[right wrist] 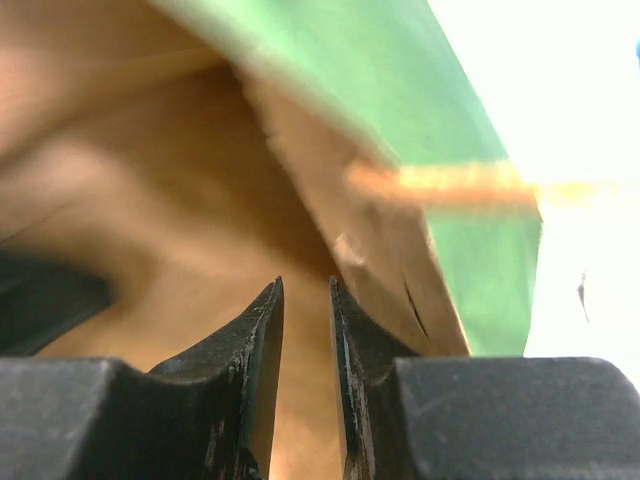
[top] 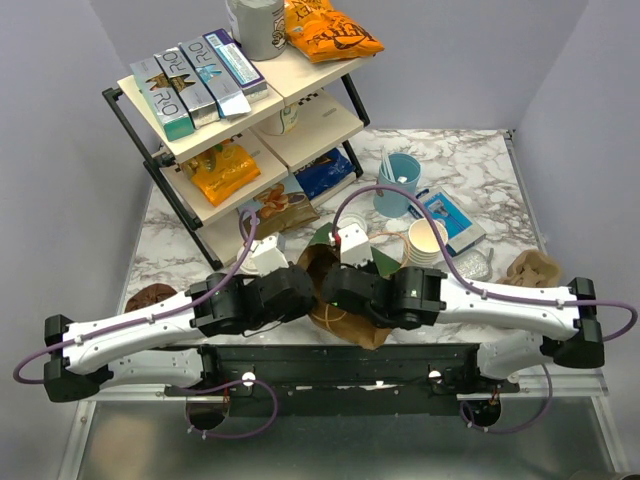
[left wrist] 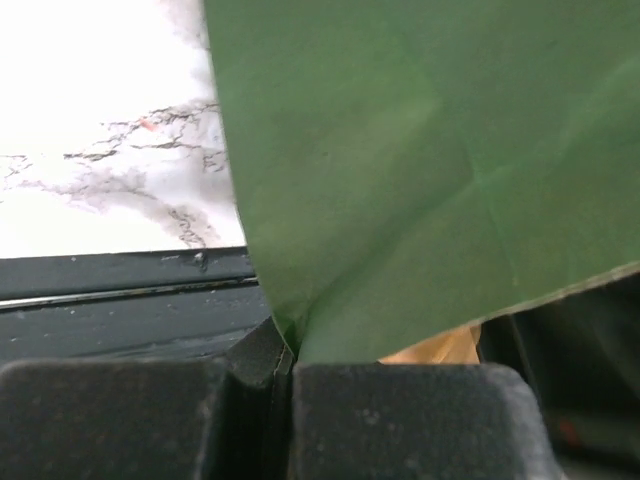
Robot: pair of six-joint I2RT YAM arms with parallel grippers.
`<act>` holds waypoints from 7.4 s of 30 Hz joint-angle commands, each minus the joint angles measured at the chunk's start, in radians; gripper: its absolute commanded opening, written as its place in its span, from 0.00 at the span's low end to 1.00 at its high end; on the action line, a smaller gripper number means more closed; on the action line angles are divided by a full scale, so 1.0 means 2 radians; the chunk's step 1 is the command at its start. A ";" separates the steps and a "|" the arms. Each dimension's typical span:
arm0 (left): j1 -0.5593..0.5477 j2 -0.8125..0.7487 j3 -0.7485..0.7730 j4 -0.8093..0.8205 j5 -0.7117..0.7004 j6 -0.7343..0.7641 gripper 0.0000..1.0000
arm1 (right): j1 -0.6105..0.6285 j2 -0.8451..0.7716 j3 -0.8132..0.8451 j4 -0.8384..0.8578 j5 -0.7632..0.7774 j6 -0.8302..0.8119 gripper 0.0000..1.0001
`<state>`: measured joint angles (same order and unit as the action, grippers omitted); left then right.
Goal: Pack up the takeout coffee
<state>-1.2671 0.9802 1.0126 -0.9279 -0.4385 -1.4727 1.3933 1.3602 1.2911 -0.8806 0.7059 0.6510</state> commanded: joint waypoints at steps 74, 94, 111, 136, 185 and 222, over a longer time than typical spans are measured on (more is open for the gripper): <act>-0.022 -0.031 -0.031 0.112 -0.003 0.128 0.00 | -0.114 0.160 -0.076 0.117 -0.137 0.089 0.54; -0.026 -0.084 -0.096 0.200 0.010 0.230 0.00 | -0.115 -0.007 -0.023 0.091 -0.029 0.045 0.84; -0.080 -0.083 -0.165 0.196 -0.029 0.202 0.00 | -0.085 -0.218 -0.209 0.417 -0.327 -0.243 0.87; -0.143 -0.072 -0.068 0.038 -0.153 0.082 0.00 | -0.085 -0.255 -0.084 0.248 -0.548 -0.282 0.86; 0.002 0.028 0.120 0.028 0.083 0.338 0.00 | -0.066 -0.109 -0.119 0.107 -0.289 -0.750 0.79; 0.065 -0.002 0.104 0.051 0.177 0.432 0.00 | -0.177 -0.129 -0.198 0.276 -0.336 -0.629 0.71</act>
<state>-1.1545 0.9985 1.2129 -0.8387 -0.0715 -0.5919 1.0737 1.1099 0.9024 -0.4068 -0.0734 -0.8211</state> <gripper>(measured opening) 0.009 0.743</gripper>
